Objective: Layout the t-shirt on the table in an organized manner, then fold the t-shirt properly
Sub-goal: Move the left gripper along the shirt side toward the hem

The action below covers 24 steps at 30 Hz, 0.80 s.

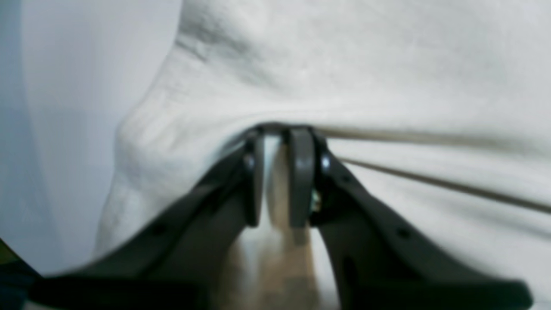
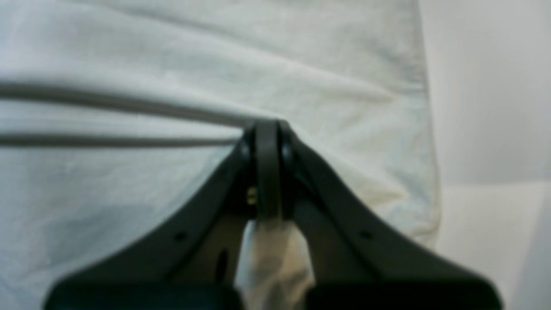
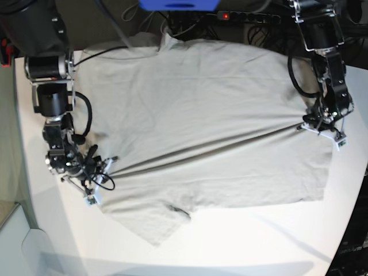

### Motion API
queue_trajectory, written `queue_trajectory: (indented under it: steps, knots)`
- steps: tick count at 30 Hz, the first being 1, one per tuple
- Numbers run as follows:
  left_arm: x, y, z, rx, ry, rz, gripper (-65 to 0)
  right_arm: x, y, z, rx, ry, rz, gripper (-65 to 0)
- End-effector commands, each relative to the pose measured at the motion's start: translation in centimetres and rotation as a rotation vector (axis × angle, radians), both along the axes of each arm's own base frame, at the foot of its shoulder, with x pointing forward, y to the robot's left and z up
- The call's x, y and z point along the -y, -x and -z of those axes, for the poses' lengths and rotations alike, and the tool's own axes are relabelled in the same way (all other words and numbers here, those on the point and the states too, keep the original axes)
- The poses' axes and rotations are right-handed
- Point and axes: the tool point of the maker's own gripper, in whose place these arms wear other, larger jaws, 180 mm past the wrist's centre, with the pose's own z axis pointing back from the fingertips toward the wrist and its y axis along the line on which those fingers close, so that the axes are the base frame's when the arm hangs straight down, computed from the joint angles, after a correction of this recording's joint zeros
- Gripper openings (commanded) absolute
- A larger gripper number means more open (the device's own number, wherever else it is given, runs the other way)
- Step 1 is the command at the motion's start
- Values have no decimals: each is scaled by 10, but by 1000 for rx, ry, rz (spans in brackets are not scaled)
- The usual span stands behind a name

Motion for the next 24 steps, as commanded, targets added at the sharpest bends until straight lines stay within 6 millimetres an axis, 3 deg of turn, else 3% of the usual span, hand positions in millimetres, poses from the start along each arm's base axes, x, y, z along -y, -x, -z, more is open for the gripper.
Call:
queue_trajectory:
  steps: [1, 5, 8, 11, 14, 18, 21, 24]
  knots:
    - [-8, -2, -7, -9, -22, -7, -547, 5, -6, -4, -9, 41, -6, -650]
    - [-4, -6, -13, 13, -14, -3, -547, -8, -15, -5, 5, 53, -34, -650]
    - [-2, -12, -30, 64, -34, 13, -547, -13, -20, -9, 20, 49, -40, -650]
    - [5, -7, -44, 66, -33, 32, -547, -14, -29, -20, 47, 45, -39, -650]
    - [11, -3, -60, 68, -32, 50, -547, -18, -40, -47, 129, 58, -53, -650]
    - [2, 10, -66, 66, -51, 28, -547, -21, -32, -71, 191, 110, -76, -650]
    - [-8, 19, -50, 22, -24, -17, -547, -25, -21, -82, 214, 138, -87, -650]
    - [-17, 2, -50, 54, -34, -30, -547, -28, -6, -83, 204, 163, -92, -650]
